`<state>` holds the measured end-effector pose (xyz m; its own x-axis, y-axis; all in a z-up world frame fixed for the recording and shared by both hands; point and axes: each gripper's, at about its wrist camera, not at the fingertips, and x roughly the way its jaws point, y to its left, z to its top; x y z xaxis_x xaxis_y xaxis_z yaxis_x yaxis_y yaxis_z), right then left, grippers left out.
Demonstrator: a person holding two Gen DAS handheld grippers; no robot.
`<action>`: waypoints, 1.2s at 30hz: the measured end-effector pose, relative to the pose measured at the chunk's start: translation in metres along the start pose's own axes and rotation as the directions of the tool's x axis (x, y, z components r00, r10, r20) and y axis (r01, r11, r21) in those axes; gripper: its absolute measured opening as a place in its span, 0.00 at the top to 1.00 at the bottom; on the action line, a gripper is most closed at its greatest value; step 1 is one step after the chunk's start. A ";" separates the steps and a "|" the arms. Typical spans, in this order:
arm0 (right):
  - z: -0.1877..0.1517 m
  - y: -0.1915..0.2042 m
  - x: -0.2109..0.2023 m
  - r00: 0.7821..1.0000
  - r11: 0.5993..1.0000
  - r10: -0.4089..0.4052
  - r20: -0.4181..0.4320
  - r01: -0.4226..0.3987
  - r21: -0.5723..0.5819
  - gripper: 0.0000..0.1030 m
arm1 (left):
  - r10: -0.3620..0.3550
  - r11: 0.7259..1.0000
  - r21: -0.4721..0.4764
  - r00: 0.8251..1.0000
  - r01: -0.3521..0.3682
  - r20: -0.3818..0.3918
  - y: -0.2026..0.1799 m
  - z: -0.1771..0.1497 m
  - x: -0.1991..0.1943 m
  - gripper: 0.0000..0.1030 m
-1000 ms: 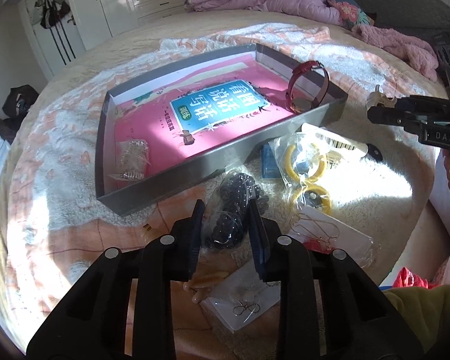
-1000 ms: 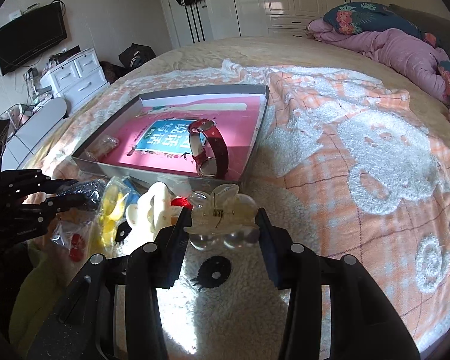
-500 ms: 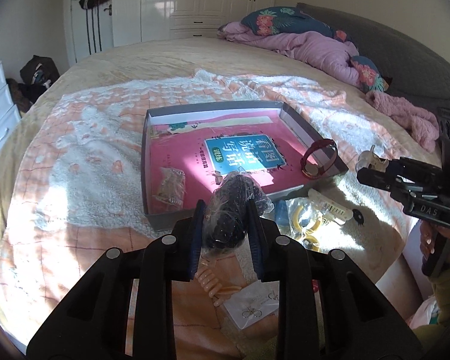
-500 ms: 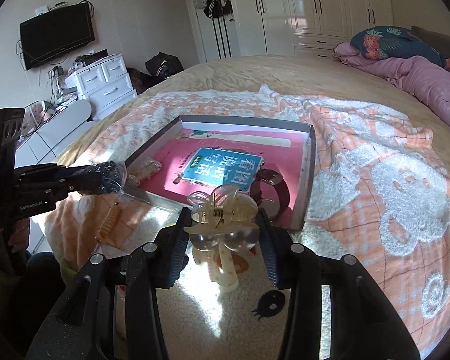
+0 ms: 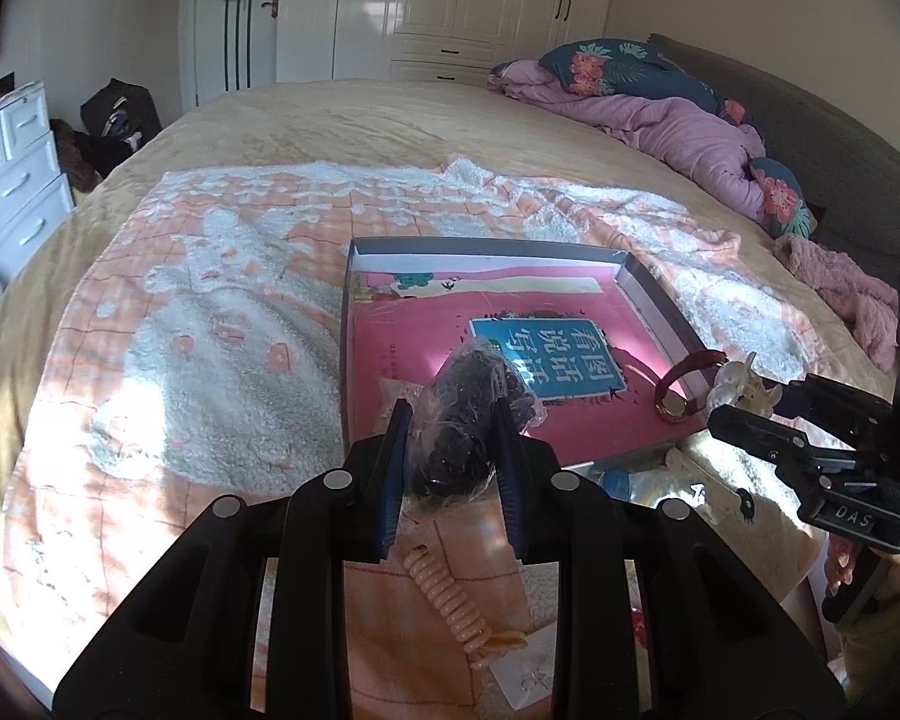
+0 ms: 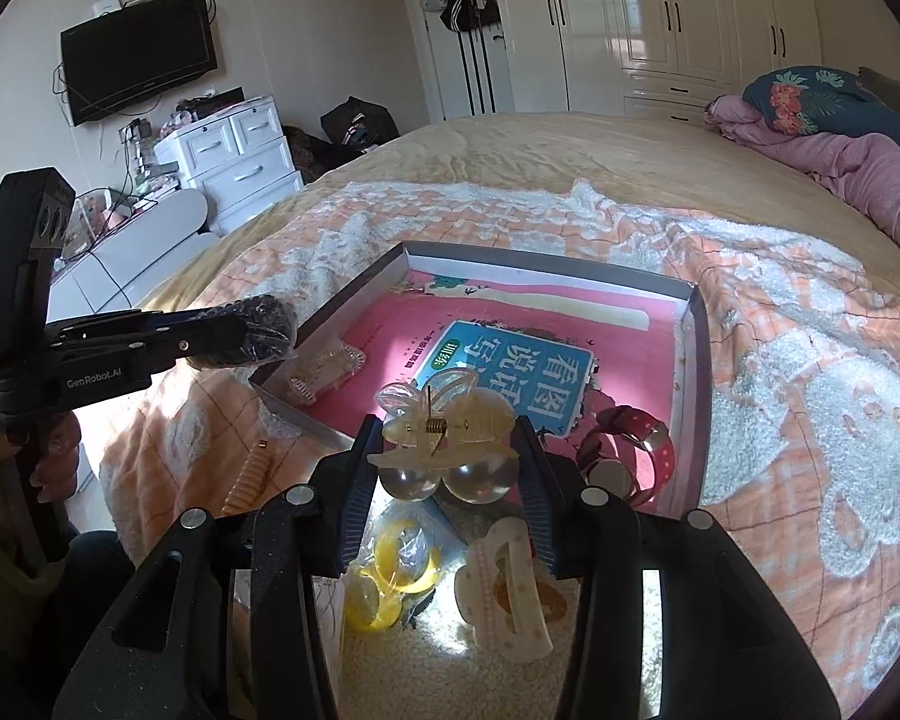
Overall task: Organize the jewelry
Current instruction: 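Lower the bracelet bag into the tray with left tool while right tool places the clip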
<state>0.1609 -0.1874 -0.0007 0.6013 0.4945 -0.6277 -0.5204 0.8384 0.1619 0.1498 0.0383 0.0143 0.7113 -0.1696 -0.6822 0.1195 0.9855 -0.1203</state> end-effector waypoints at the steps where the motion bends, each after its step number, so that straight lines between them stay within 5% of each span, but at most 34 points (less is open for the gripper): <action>1: 0.001 0.001 0.003 1.000 1.000 0.002 -0.004 -0.002 0.001 0.59 | 0.003 1.000 -0.006 1.000 -0.003 0.000 0.002 0.002 0.002 0.82; 36: 0.013 -0.006 0.097 0.984 1.000 -0.012 -0.176 0.015 0.013 0.59 | 0.081 0.996 0.045 0.989 -0.076 -0.120 0.014 0.024 0.091 0.81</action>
<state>0.2305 -0.1412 -0.0529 0.4915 0.4363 -0.7537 -0.5037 0.8484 0.1627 0.2331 0.0369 -0.0326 0.6303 -0.0883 -0.7713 0.0962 0.9947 -0.0353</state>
